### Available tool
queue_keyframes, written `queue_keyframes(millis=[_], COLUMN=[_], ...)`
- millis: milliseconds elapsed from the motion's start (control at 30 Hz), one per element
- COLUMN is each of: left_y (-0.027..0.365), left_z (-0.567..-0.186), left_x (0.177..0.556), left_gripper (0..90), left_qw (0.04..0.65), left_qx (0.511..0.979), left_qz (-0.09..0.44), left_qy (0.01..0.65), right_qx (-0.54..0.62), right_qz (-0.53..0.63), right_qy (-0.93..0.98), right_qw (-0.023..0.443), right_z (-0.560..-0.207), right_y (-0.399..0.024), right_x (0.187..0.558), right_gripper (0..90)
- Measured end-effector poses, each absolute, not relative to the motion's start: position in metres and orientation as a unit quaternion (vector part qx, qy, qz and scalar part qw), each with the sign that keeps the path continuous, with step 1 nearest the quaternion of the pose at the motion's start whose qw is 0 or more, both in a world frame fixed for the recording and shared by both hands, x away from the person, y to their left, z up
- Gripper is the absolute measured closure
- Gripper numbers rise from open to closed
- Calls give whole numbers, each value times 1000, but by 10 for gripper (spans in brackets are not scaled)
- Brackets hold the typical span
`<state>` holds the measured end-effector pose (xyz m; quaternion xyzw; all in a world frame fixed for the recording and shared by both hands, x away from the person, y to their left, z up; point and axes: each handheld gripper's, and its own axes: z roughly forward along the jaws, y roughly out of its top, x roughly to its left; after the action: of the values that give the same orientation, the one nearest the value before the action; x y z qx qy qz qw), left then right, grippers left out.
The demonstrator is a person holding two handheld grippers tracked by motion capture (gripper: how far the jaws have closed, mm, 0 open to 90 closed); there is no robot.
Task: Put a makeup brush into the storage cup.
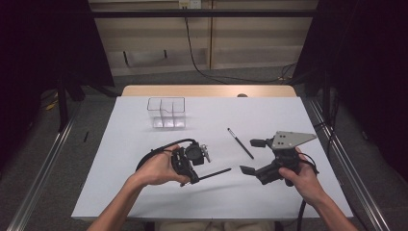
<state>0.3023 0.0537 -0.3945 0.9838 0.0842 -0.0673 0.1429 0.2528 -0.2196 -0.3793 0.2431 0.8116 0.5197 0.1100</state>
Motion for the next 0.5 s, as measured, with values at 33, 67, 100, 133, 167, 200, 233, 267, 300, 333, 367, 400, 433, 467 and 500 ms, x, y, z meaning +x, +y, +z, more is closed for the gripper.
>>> queue_keyframes(millis=[33, 67, 100, 133, 167, 200, 233, 267, 300, 333, 367, 400, 433, 467, 500], left_y=[54, 54, 53, 53, 53, 53, 53, 53, 52, 52, 52, 51, 51, 51, 51], left_z=[-395, -395, -395, -395, -395, -396, -396, -396, -397, -397, -397, -398, -398, -398, -398], left_x=[303, 303, 303, 303, 303, 302, 302, 302, 303, 303, 303, 302, 303, 303, 303], left_gripper=[837, 837, 837, 837, 837, 837, 837, 838, 837, 837, 837, 837, 837, 837, 837], left_qw=[138, 138, 137, 137, 137, 137, 134, 134, 133, 133, 133, 134, 130, 130, 130], left_qx=[985, 985, 985, 985, 985, 985, 985, 985, 985, 985, 985, 985, 986, 986, 986], left_qz=[-68, -68, -68, -68, -69, -70, -70, -70, -74, -74, -73, -71, -73, -73, -72], left_qy=[77, 77, 76, 76, 76, 79, 76, 76, 76, 76, 77, 80, 74, 74, 74], right_qx=[236, 232, 226, 222, 222, 216, 213, 213, 209, 209, 201, 199, 195, 195, 192], right_qz=[513, 507, 498, 493, 493, 478, 467, 467, 451, 451, 437, 432, 425, 425, 418], right_qy=[818, 823, 831, 836, 836, 848, 855, 855, 865, 865, 875, 878, 882, 882, 887], right_qw=[107, 106, 99, 94, 94, 77, 72, 72, 62, 62, 55, 50, 46, 46, 42], right_z=[-379, -378, -378, -377, -377, -377, -377, -377, -378, -378, -378, -378, -379, -379, -379], right_y=[-216, -212, -209, -207, -207, -202, -200, -200, -198, -198, -196, -195, -194, -194, -193], right_x=[255, 256, 258, 260, 260, 264, 266, 266, 269, 269, 272, 273, 274, 274, 274], right_gripper=[62, 51, 36, 33, 33, 31, 30, 30, 31, 31, 31, 33, 34, 34, 34])
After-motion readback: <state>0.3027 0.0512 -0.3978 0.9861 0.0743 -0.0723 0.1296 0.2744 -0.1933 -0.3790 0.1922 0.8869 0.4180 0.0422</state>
